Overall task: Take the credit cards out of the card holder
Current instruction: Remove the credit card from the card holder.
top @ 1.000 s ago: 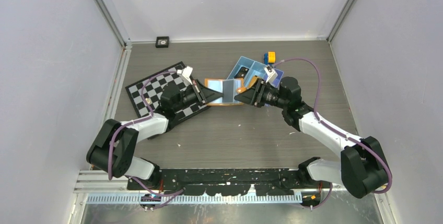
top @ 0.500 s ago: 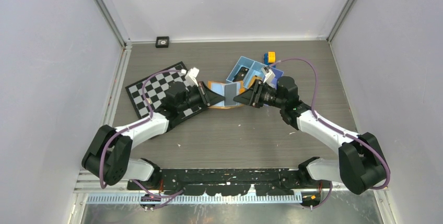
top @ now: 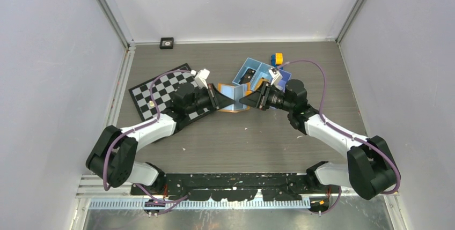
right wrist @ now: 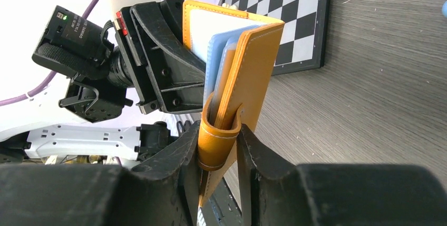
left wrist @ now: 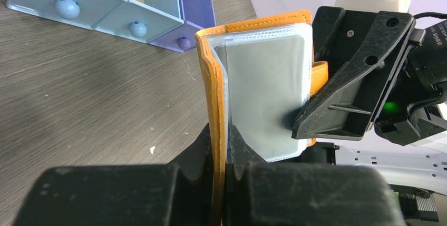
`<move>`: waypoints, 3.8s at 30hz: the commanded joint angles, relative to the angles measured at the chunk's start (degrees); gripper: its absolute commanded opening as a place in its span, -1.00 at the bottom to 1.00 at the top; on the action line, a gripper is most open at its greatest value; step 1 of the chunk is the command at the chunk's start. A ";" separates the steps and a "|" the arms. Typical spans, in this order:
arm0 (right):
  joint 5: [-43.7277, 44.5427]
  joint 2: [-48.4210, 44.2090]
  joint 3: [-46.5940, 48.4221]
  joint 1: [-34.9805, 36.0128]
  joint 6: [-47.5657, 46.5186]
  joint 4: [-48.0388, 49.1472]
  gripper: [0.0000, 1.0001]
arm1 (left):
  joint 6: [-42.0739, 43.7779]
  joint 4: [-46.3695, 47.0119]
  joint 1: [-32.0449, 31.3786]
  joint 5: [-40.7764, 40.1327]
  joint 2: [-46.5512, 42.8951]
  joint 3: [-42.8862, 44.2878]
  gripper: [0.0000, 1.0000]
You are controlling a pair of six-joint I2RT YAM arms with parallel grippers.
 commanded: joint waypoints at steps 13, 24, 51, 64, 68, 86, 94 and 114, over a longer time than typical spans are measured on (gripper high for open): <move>-1.72 -2.17 0.66 0.76 1.12 5.48 -0.23 | -0.33 2.69 -0.79 2.49 2.38 2.69 -1.00; 0.77 -1.85 1.84 0.76 -1.27 0.01 -0.02 | 0.75 0.96 -0.88 0.17 -0.17 1.91 -1.00; -1.94 -1.30 0.89 0.75 1.78 5.92 -0.27 | -1.01 3.40 -0.90 2.83 3.66 2.62 -1.00; 1.60 -1.04 2.92 0.80 -1.54 -1.81 -0.48 | 0.16 1.79 -0.86 1.73 2.05 2.54 -1.00; 3.62 -1.02 3.90 0.79 -3.12 -5.75 -0.31 | 1.02 0.44 -0.90 0.65 1.03 2.43 -1.00; 1.06 -1.12 2.84 0.84 -0.97 -1.33 -0.75 | 0.98 -0.01 -0.88 0.84 1.88 2.69 -1.00; 1.23 -0.67 3.43 0.90 -1.04 -2.31 -0.58 | 0.44 0.70 -0.90 1.19 2.73 2.65 -1.00; 2.76 -0.46 4.38 1.23 -2.47 -5.63 -0.54 | 0.70 0.59 -0.90 0.91 2.49 2.70 -1.00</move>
